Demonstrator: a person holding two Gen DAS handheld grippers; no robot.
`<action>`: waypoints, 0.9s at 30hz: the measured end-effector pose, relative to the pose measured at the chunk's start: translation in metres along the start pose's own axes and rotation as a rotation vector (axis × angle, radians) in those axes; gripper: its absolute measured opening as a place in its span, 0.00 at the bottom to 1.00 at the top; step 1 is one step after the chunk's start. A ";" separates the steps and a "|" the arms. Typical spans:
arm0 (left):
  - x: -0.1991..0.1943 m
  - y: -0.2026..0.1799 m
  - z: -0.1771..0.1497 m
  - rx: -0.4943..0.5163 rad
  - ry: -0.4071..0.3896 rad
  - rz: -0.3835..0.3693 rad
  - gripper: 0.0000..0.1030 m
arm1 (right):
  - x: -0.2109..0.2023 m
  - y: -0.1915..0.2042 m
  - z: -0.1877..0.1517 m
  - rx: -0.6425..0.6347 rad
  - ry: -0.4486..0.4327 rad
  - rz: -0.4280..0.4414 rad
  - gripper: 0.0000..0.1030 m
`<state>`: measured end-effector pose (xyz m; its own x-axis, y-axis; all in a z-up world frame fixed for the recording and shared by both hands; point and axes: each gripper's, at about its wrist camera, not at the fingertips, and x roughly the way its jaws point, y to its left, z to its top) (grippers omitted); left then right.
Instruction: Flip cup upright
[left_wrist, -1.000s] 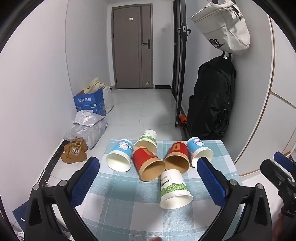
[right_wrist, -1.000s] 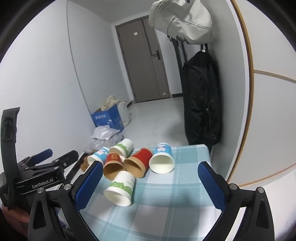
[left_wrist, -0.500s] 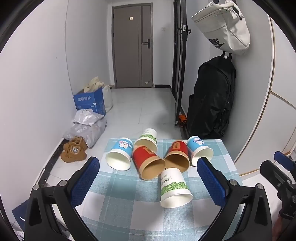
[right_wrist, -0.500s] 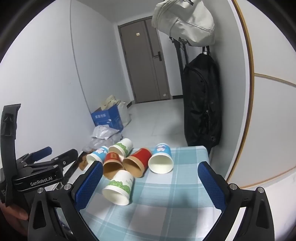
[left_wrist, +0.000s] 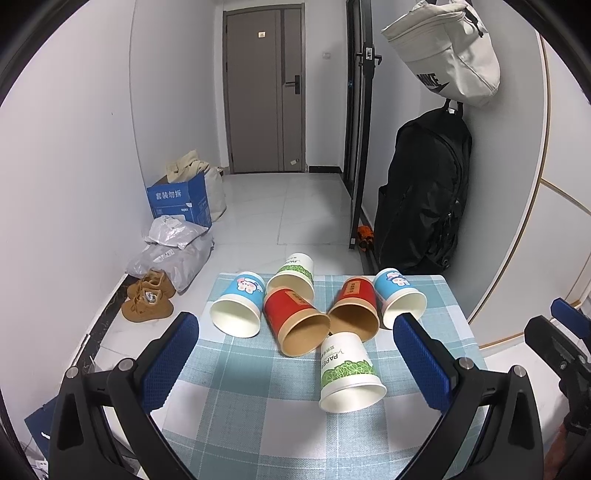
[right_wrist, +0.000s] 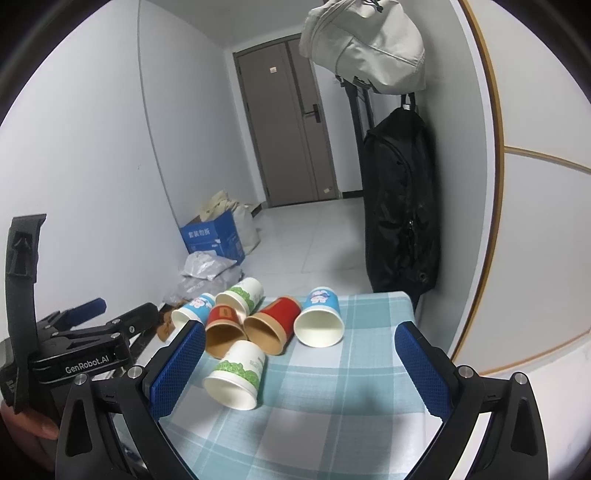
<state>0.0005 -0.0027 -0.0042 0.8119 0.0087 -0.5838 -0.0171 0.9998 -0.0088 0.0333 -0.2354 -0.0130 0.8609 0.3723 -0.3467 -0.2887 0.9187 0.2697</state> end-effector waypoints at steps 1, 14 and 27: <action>0.001 0.000 0.000 0.000 0.001 -0.002 0.99 | 0.000 0.002 -0.001 -0.003 0.002 -0.001 1.00; 0.005 -0.001 -0.004 -0.007 0.016 0.008 0.99 | -0.003 0.001 -0.002 0.001 -0.015 0.002 1.00; 0.004 -0.003 -0.005 -0.004 0.020 0.003 0.99 | -0.005 0.000 -0.002 0.006 -0.020 -0.005 1.00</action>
<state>0.0009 -0.0060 -0.0105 0.7999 0.0116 -0.6000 -0.0219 0.9997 -0.0099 0.0281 -0.2366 -0.0135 0.8705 0.3651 -0.3301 -0.2819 0.9196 0.2738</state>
